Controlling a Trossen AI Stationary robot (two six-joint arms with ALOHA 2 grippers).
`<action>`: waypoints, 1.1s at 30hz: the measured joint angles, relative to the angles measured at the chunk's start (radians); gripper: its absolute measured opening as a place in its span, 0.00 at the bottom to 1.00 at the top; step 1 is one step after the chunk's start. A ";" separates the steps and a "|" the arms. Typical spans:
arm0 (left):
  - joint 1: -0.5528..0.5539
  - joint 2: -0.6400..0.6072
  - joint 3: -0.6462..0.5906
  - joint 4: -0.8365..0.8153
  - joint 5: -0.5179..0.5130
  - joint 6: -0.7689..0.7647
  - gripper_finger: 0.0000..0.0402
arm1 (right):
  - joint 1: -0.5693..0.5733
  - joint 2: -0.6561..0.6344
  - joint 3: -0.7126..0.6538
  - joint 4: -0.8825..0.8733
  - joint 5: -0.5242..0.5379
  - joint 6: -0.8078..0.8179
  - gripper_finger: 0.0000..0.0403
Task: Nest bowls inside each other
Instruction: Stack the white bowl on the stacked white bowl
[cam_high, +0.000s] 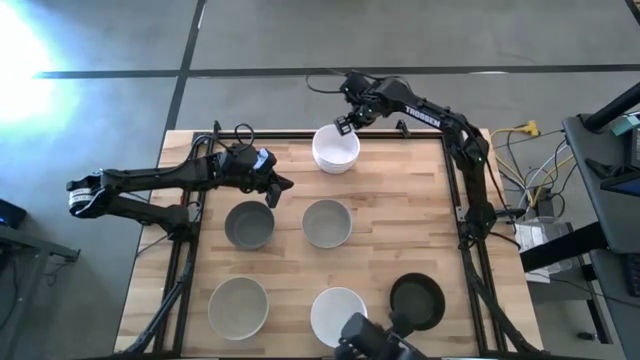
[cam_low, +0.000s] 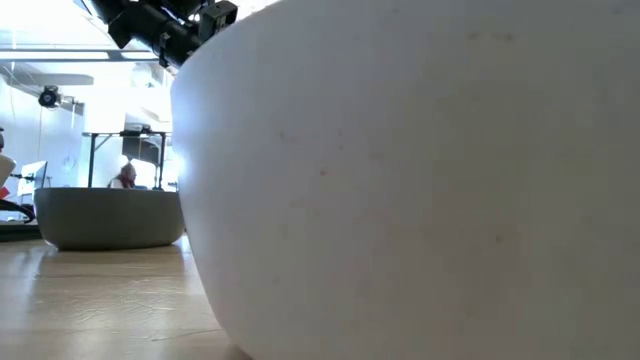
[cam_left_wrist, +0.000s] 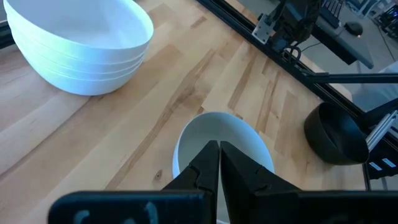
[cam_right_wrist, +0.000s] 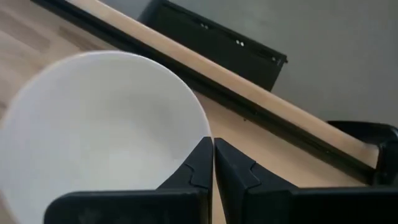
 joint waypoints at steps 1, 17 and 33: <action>0.000 0.000 0.000 0.000 0.000 0.000 0.00 | 0.004 -0.008 0.004 -0.002 -0.001 -0.003 0.02; -0.072 0.000 -0.005 -0.067 0.084 -0.054 0.00 | 0.251 -0.304 -0.142 -0.098 -0.058 -0.131 0.02; -0.437 0.007 0.041 -0.067 0.164 0.025 0.00 | 0.569 -0.772 -0.703 0.171 -0.054 0.247 0.02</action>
